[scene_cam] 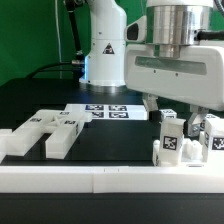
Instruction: Assemble chair
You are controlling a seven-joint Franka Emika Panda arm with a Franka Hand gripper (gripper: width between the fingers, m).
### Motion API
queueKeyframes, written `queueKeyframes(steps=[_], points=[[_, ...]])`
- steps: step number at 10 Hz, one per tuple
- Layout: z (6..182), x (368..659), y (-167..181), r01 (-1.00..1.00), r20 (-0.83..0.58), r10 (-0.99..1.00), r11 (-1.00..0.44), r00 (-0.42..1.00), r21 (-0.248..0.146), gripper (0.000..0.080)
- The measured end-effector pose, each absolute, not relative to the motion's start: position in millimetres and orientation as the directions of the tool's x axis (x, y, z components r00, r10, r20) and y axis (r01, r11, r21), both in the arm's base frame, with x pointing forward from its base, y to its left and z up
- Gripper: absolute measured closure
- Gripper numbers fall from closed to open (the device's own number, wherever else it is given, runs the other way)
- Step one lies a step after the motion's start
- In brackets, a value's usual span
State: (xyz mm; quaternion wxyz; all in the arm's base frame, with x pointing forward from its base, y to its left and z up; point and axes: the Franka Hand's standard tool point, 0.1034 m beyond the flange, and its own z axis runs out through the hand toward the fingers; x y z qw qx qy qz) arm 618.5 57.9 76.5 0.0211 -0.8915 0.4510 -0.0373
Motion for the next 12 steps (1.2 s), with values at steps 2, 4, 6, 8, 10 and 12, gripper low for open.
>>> queueKeyframes(steps=[2,4,6,8,10,12], points=[[76.4,618.3,57.4,-0.703,0.065,-0.705,-0.709,0.706,-0.053,0.015],[76.3,618.1,57.1,-0.615,0.076,-0.615,-0.788,0.785,-0.035,0.015],[76.3,618.2,55.5,-0.516,0.081,-0.516,-0.856,0.853,-0.023,0.015],[76.3,618.3,55.3,-0.504,0.081,-0.504,-0.863,0.86,-0.022,0.015],[76.3,618.3,55.4,-0.534,0.081,-0.534,-0.845,0.842,-0.025,0.0413],[76.3,618.2,55.4,-0.539,0.08,-0.539,-0.842,0.838,-0.026,0.051]])
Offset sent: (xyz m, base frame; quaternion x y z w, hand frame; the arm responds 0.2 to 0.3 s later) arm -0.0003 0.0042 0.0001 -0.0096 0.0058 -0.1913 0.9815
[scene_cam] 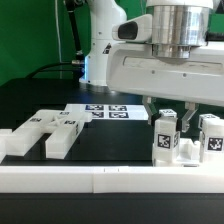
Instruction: Assemble chair
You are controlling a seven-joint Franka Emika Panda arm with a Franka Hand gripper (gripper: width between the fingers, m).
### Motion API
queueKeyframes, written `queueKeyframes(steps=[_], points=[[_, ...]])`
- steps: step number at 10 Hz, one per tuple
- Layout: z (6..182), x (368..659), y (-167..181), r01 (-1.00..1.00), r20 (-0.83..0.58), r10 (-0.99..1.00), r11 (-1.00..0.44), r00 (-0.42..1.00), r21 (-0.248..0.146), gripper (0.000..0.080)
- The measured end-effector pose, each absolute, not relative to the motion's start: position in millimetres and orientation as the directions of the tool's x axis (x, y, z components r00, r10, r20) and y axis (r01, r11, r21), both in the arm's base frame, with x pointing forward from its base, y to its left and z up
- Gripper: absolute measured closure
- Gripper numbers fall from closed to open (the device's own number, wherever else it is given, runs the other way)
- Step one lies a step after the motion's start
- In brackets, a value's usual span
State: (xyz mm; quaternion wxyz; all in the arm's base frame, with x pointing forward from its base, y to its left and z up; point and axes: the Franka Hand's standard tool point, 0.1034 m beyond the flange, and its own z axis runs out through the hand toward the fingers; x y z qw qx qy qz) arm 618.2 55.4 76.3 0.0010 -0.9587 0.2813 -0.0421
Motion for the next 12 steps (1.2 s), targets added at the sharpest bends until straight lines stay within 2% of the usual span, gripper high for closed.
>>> queueKeyframes(steps=[3,6,8,12], points=[[76.3,618.2,56.0,-0.723,0.069,-0.724,-0.69,0.686,-0.047,0.051],[76.7,617.2,56.4,-0.881,0.054,-0.884,-0.467,0.464,-0.078,0.051],[76.8,617.2,57.7,-0.96,0.034,-0.964,-0.264,0.262,-0.092,0.0509],[77.5,617.8,56.1,-0.988,-0.003,-0.993,0.118,-0.118,-0.102,0.0509]])
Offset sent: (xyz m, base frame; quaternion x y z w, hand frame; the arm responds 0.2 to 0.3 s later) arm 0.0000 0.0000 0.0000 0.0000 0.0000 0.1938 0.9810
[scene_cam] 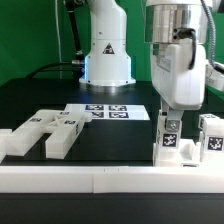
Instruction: Assemble chair
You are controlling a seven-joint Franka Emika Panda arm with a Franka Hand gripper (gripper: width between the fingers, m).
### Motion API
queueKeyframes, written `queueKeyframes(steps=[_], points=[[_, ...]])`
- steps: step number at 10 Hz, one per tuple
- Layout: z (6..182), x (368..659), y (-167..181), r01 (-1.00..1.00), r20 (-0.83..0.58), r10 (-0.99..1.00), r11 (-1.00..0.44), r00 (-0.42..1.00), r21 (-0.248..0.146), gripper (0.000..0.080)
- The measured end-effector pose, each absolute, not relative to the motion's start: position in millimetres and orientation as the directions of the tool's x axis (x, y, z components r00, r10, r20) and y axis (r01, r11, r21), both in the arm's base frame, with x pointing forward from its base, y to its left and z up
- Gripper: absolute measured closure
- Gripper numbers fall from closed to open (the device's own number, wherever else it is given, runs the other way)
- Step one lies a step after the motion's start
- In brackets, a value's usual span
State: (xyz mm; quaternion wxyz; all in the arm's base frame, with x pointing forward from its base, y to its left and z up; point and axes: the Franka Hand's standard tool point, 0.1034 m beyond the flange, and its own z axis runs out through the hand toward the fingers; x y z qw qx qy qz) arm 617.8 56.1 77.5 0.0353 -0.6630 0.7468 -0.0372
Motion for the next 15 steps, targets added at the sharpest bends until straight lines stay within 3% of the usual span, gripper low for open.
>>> queueKeyframes(steps=[3,8,9,10,12,13,15], points=[[77.5,616,54,-0.938,-0.017,-0.943,0.332,-0.332,-0.095,0.0508],[76.2,611,48,-0.913,-0.008,-0.916,0.402,-0.402,-0.074,0.0505],[76.2,611,48,-0.915,-0.008,-0.918,0.397,-0.397,-0.074,0.0304],[77.3,611,45,-0.946,-0.002,-0.947,0.32,-0.32,-0.06,0.02],[81.6,614,47,-0.977,0.0,-0.979,0.205,-0.205,-0.065,0.016],[84.0,617,47,-0.99,0.005,-0.994,0.107,-0.108,-0.09,0.0153],[91.0,612,50,-0.994,-0.003,-0.999,0.038,-0.038,-0.098,0.0153]])
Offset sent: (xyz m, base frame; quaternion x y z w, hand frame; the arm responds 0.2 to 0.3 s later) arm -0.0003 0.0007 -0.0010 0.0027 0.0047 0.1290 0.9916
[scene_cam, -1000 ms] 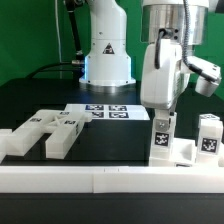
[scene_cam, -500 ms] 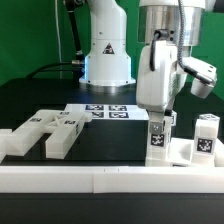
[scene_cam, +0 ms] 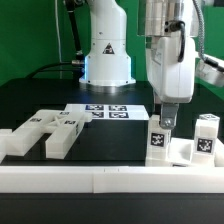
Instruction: Assemble chair
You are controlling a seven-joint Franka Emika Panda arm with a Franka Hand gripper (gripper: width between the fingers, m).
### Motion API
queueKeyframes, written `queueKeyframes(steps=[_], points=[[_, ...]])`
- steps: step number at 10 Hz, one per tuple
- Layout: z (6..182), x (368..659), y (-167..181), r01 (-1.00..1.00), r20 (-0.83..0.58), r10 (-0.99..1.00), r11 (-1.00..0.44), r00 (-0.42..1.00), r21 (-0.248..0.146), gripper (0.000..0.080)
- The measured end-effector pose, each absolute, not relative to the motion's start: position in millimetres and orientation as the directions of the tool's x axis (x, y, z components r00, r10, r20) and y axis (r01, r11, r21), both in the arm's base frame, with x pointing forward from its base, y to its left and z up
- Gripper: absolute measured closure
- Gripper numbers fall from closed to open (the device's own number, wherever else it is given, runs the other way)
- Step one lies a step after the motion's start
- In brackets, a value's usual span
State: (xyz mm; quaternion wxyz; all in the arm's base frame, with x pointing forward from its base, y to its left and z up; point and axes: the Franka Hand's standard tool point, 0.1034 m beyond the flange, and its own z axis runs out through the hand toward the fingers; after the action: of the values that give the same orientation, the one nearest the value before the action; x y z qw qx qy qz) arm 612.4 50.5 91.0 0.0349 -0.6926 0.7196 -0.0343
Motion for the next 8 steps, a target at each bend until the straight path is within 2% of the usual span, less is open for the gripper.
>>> queueKeyframes(steps=[2,8], points=[[94.9,607.3,49.6,-0.993,-0.014,-0.999,0.048,-0.047,-0.106,0.0151],[92.4,607.1,49.4,-0.994,-0.01,-0.999,0.039,-0.038,-0.103,0.0151]])
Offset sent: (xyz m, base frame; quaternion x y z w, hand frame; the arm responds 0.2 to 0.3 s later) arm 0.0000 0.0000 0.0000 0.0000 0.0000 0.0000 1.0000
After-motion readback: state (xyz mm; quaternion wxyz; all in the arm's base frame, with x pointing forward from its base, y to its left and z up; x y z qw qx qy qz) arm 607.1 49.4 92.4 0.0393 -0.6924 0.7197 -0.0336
